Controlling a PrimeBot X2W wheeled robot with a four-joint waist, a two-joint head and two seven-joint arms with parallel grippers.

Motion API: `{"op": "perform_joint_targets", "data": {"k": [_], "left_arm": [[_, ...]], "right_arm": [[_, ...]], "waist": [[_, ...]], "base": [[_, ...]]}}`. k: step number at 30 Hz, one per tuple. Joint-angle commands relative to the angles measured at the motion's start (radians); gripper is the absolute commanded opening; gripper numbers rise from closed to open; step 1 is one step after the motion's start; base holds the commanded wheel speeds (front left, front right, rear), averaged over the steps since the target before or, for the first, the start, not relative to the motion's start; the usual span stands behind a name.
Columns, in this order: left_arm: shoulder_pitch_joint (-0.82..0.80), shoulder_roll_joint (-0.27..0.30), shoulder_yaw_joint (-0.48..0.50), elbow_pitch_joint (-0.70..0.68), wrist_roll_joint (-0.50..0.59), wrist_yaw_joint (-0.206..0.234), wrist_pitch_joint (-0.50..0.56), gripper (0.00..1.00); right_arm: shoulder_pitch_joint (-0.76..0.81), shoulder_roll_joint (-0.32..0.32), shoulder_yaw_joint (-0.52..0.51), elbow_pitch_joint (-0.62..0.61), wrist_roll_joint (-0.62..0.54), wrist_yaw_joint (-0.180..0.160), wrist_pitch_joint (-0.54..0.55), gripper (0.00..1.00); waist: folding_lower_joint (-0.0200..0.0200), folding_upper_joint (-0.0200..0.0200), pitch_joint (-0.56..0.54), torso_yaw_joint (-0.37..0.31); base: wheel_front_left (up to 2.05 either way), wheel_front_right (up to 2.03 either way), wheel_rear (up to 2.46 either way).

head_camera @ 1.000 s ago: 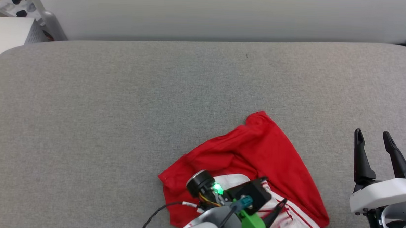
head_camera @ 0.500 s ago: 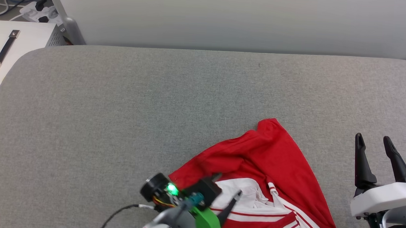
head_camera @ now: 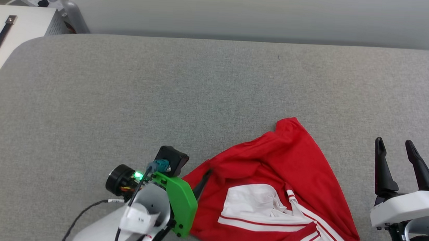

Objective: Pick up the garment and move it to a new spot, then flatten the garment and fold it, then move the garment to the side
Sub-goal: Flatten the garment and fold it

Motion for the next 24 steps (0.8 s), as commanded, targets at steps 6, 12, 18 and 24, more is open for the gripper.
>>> {"op": "perform_joint_targets", "data": {"k": [6, 12, 18, 24], "left_arm": [[-0.063, 0.059, -0.061, 0.041, -0.02, -0.07, 0.171, 1.0], [-0.112, 0.075, -0.115, 0.094, -0.024, -0.131, 0.302, 1.0], [-0.142, 0.059, -0.164, 0.156, -0.043, -0.19, 0.413, 0.0], [-0.193, 0.057, -0.13, 0.213, -0.043, -0.177, 0.395, 0.0]], "right_arm": [[-0.022, -0.002, 0.004, -0.007, 0.0, -0.001, 0.002, 1.0], [-0.038, -0.002, 0.006, -0.004, 0.006, -0.001, -0.005, 1.0], [-0.051, -0.002, 0.008, 0.005, 0.01, -0.001, -0.012, 1.0], [-0.059, -0.002, 0.006, 0.014, 0.014, -0.001, -0.02, 1.0]], "waist": [[0.0, 0.0, 0.052, -0.025], [0.0, 0.0, 0.093, -0.04], [0.0, 0.0, 0.108, -0.052], [0.0, 0.0, 0.109, -0.063]], "base": [[0.0, 0.0, 0.0], [0.0, 0.0, 0.0], [0.0, 0.0, 0.0], [0.0, 0.0, 0.0]]}}
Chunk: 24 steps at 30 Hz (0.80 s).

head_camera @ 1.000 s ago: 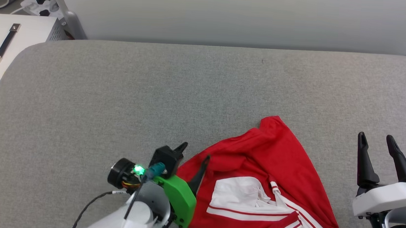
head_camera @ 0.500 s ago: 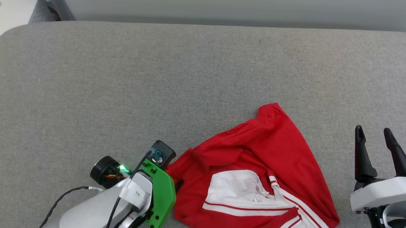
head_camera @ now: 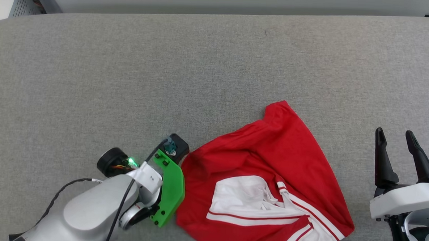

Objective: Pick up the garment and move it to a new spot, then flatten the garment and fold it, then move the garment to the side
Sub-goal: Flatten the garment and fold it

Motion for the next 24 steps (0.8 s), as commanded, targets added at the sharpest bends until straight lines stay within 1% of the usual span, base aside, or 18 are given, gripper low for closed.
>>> {"op": "perform_joint_targets", "data": {"k": [1, 10, 13, 18, 21, 24], "left_arm": [[-0.012, 0.009, 0.008, 0.041, 0.004, 0.026, -0.01, 0.0], [-0.141, 0.033, 0.129, 0.081, 0.015, 0.087, -0.122, 0.0], [-0.19, 0.033, 0.167, 0.1, 0.014, 0.096, -0.159, 0.0], [-0.258, 0.014, 0.224, 0.175, -0.003, 0.099, -0.216, 0.0], [-0.274, -0.007, 0.247, 0.236, -0.026, 0.086, -0.245, 0.0], [-0.272, -0.03, 0.257, 0.308, -0.054, 0.063, -0.254, 0.0]], "right_arm": [[-0.018, -0.002, -0.002, 0.003, 0.005, -0.001, -0.01, 1.0], [-0.023, -0.002, -0.004, 0.022, 0.018, -0.001, -0.023, 1.0], [-0.025, -0.002, -0.008, 0.023, 0.019, -0.001, -0.027, 1.0], [-0.039, -0.002, -0.006, 0.027, 0.024, -0.001, -0.035, 1.0], [-0.046, -0.002, -0.003, 0.033, 0.028, -0.001, -0.042, 1.0], [-0.054, -0.002, 0.002, 0.04, 0.031, -0.001, -0.049, 1.0]], "waist": [[0.0, 0.0, -0.001, -0.001], [0.0, 0.0, -0.006, -0.014], [0.0, 0.0, 0.006, -0.018], [0.0, 0.0, 0.034, -0.036], [0.0, 0.0, 0.05, -0.048], [0.0, 0.0, 0.061, -0.061]], "base": [[0.0, 0.0, 0.0], [0.0, 0.0, 0.0], [0.0, 0.0, 0.0], [0.0, 0.0, 0.0], [0.0, 0.0, 0.0], [0.0, 0.0, 0.0]]}}
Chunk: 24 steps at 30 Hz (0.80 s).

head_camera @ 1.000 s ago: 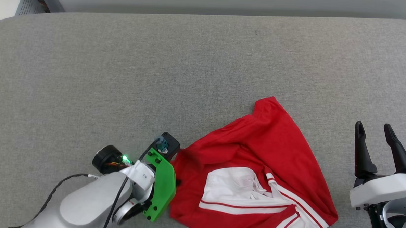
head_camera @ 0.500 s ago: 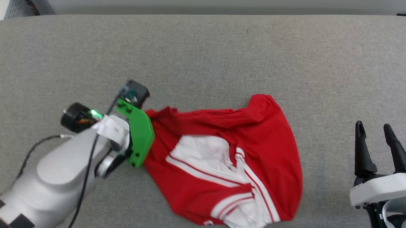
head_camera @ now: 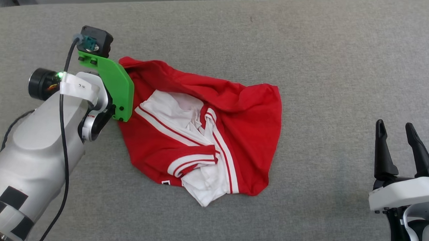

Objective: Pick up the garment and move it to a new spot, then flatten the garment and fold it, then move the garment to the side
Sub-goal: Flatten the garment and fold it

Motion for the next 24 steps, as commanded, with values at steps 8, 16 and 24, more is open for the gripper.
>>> {"op": "perform_joint_targets", "data": {"k": [8, 16, 24], "left_arm": [[0.028, -0.051, 0.02, 0.11, -0.057, -0.05, -0.066, 1.0], [0.105, -0.063, 0.049, 0.067, -0.037, 0.009, -0.264, 1.0], [0.248, -0.049, 0.08, -0.099, -0.012, 0.135, -0.436, 1.0]], "right_arm": [[-0.015, -0.002, -0.003, 0.012, -0.002, -0.001, -0.016, 1.0], [-0.004, -0.002, -0.005, 0.0, -0.02, -0.001, -0.001, 1.0], [0.025, -0.002, 0.0, -0.015, -0.034, -0.001, 0.024, 1.0]], "waist": [[-0.0001, 0.0, -0.007, -0.011], [-0.0001, 0.0, -0.06, 0.028], [-0.0001, 0.0, -0.124, 0.067]], "base": [[0.0, 0.0, 0.0], [0.0, 0.0, 0.0], [0.0, 0.0, 0.0]]}}
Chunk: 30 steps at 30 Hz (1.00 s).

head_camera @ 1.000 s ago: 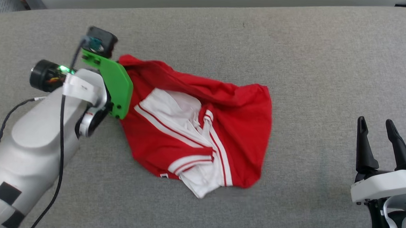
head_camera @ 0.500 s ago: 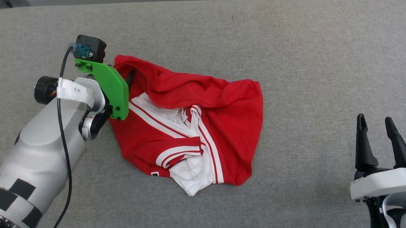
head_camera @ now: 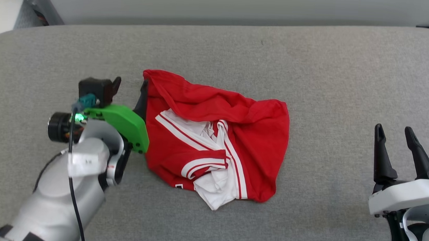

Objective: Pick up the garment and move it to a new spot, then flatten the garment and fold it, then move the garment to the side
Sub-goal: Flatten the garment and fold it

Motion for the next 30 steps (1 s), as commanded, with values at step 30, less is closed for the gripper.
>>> {"op": "perform_joint_targets", "data": {"k": [30], "left_arm": [[-0.075, 0.053, -0.37, -0.393, 0.081, -0.118, 0.631, 1.0]], "right_arm": [[0.03, -0.002, 0.023, -0.008, 0.012, -0.001, 0.02, 1.0]], "waist": [[0.0, 0.0, 0.004, -0.023]], "base": [[0.0, 0.0, 0.0]]}}
